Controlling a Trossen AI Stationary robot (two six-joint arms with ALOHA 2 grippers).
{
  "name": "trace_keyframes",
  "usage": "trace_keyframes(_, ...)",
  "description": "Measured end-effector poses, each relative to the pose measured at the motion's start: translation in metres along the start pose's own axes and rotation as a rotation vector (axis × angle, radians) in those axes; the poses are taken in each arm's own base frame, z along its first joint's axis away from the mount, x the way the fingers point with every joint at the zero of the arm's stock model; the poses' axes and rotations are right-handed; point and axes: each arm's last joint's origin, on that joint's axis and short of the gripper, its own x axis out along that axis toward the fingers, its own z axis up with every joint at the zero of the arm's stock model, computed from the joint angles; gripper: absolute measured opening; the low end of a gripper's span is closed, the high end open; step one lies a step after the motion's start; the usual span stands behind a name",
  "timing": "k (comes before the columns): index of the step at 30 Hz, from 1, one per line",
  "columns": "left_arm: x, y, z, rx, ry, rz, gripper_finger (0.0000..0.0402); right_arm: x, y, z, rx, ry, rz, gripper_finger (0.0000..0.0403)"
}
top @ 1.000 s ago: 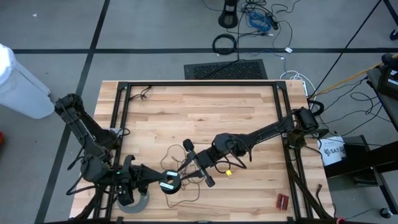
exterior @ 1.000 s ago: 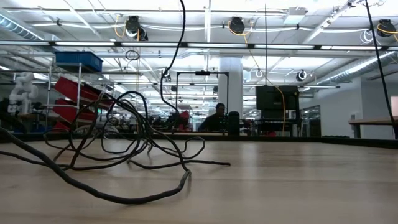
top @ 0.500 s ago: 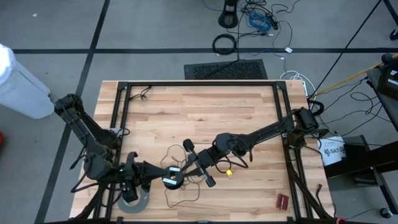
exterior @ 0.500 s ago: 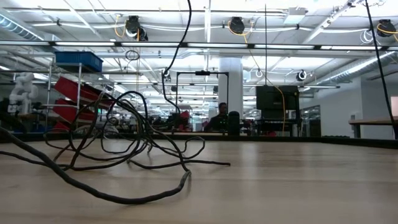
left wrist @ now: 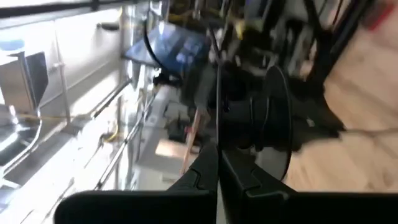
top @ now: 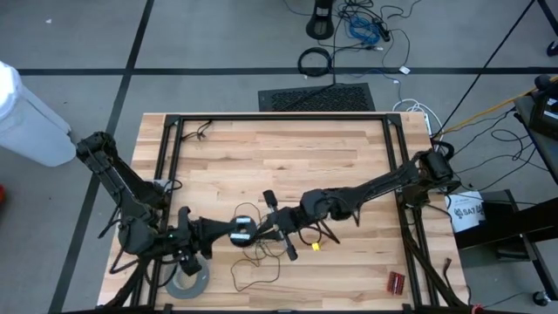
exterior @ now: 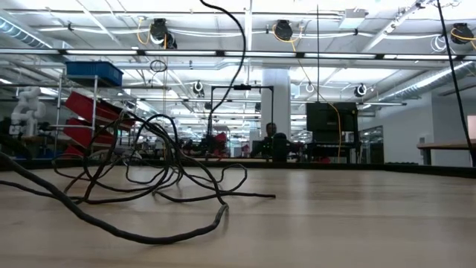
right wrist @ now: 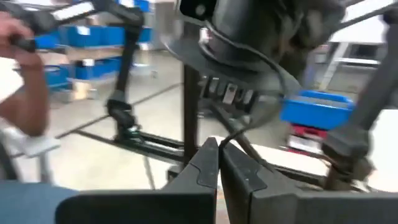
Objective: Coil cords
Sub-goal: Uncoil the black wire from the spool
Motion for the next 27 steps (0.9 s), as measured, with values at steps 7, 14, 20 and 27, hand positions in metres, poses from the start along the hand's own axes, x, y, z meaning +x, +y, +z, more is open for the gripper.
trace_keyframes(7,0.000,0.000,-0.002,0.006,0.064,0.004,0.0001,-0.018,0.018,0.027,-0.059,0.024,-0.081,0.0001)
trace_keyframes(14,0.006,0.003,-0.005,-0.029,0.088,0.029,0.0001,-0.023,0.031,0.036,-0.084,-0.002,-0.078,0.0000)
trace_keyframes(20,0.026,0.019,-0.021,-0.232,0.168,0.140,0.0001,-0.012,0.033,0.028,-0.088,-0.072,-0.074,0.0000)
trace_keyframes(27,0.044,0.024,-0.036,-0.383,0.184,0.199,0.0001,0.004,0.031,0.011,-0.102,-0.153,-0.179,0.0000)
